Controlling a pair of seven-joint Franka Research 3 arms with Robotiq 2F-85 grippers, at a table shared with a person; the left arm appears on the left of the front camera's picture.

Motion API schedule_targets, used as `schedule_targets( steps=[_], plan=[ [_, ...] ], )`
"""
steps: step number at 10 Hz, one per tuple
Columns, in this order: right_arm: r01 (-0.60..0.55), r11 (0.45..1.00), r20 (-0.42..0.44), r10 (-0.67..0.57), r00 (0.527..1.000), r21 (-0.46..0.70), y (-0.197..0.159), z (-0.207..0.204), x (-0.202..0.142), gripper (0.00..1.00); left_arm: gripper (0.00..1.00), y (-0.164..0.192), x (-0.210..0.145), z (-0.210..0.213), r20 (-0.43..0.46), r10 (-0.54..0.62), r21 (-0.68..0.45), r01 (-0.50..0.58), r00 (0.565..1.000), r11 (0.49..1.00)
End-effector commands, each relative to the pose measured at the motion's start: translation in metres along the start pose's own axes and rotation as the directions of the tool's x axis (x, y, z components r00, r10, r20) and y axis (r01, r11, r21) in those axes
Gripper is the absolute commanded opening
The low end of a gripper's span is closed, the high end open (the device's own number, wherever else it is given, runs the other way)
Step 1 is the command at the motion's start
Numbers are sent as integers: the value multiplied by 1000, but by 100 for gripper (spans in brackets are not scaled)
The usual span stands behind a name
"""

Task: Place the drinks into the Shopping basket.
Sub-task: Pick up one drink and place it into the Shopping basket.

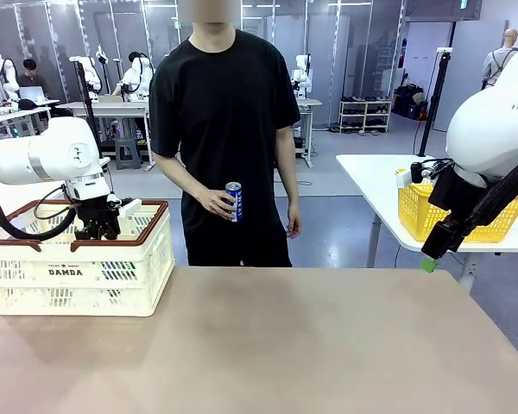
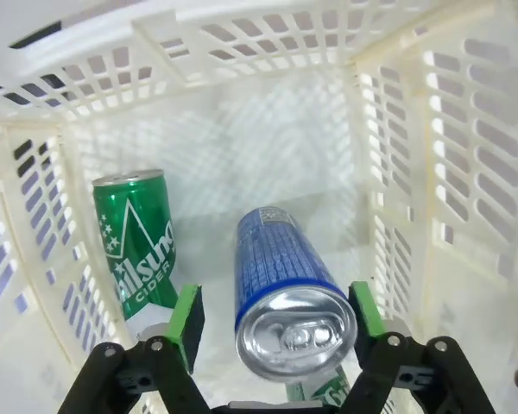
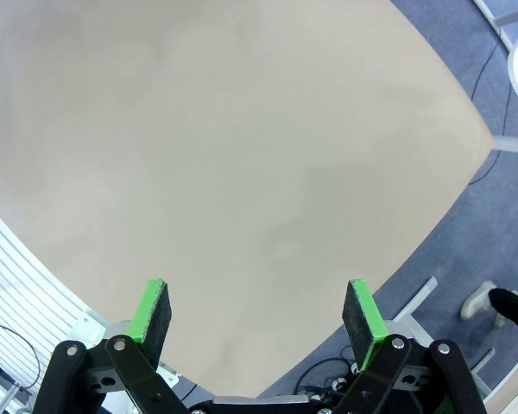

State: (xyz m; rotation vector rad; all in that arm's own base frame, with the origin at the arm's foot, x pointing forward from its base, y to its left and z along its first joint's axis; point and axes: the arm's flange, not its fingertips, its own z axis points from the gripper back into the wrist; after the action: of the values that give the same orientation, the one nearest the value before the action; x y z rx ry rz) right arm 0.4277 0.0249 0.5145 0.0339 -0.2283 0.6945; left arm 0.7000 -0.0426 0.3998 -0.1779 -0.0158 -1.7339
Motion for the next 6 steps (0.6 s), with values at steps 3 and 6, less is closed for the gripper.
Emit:
schedule_targets(
  steps=[3,6],
  plan=[
    [-16,1000,-1,16,1000,0,-2,1,-2,100,100,-16,2,35,-35,31,31,-30,999,999],
    [-16,1000,-1,16,1000,0,-2,1,-2,100,100,-26,6,74,-61,52,92,-46,997,995]
  ],
)
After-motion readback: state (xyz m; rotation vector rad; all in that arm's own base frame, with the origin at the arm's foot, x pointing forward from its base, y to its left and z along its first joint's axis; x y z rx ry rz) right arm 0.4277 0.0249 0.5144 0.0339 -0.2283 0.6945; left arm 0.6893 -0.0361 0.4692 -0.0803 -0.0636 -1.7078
